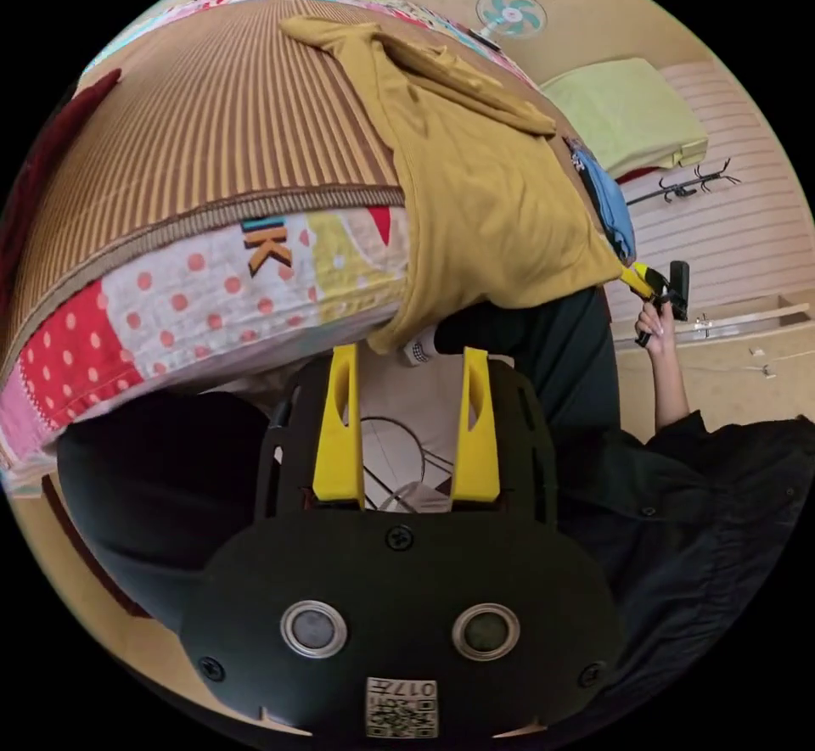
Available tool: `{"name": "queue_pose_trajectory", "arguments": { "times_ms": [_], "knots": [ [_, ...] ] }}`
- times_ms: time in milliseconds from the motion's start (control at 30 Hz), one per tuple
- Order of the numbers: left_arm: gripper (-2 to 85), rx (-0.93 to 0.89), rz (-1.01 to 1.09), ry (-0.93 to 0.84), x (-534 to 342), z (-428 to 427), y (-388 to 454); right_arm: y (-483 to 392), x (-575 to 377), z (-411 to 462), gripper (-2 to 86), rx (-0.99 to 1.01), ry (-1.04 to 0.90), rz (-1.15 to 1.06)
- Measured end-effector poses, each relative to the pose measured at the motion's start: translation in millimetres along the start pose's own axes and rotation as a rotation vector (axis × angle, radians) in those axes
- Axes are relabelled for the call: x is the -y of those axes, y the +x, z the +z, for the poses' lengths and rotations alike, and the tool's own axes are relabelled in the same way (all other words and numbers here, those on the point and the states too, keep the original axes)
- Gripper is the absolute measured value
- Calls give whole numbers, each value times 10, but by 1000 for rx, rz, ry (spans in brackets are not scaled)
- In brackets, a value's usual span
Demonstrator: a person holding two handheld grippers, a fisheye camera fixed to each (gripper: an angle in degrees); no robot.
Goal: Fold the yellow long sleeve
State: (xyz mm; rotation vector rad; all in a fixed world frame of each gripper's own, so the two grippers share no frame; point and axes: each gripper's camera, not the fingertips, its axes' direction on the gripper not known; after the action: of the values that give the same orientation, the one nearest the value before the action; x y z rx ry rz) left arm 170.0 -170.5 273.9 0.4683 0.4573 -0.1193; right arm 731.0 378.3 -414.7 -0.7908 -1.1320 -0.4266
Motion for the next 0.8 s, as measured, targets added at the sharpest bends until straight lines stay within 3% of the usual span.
{"name": "queue_pose_trajectory", "arguments": {
  "times_ms": [100, 200, 300, 367, 467, 533, 633, 800],
  "knots": [
    [169, 76, 118, -73, 202, 330, 21, -50, 25, 128, 133, -63, -126, -99],
    [89, 171, 184, -151, 394, 565, 38, -132, 32, 138, 69, -98, -166, -189],
    [38, 165, 246, -188, 429, 486, 38, -117, 71, 42, 36, -8, -251, -166],
    [30, 80, 298, -188, 365, 270, 1, -244, 13, -170, 28, 8, -210, -207],
    [21, -268, 369, -124, 189, -357, -154, -396, -102, -705, 21, 165, -29, -229],
    [17, -536, 346, 45, 37, -1037, -437, -459, -162, -1009, 19, 258, 82, -233],
    [15, -737, 300, 285, -182, -1869, -841, -640, -193, -1288, 17, 401, 164, -281],
    [22, -954, 224, 467, -536, -2571, -1265, -763, -338, -1354, 17, 828, 415, -307]
  ]
}}
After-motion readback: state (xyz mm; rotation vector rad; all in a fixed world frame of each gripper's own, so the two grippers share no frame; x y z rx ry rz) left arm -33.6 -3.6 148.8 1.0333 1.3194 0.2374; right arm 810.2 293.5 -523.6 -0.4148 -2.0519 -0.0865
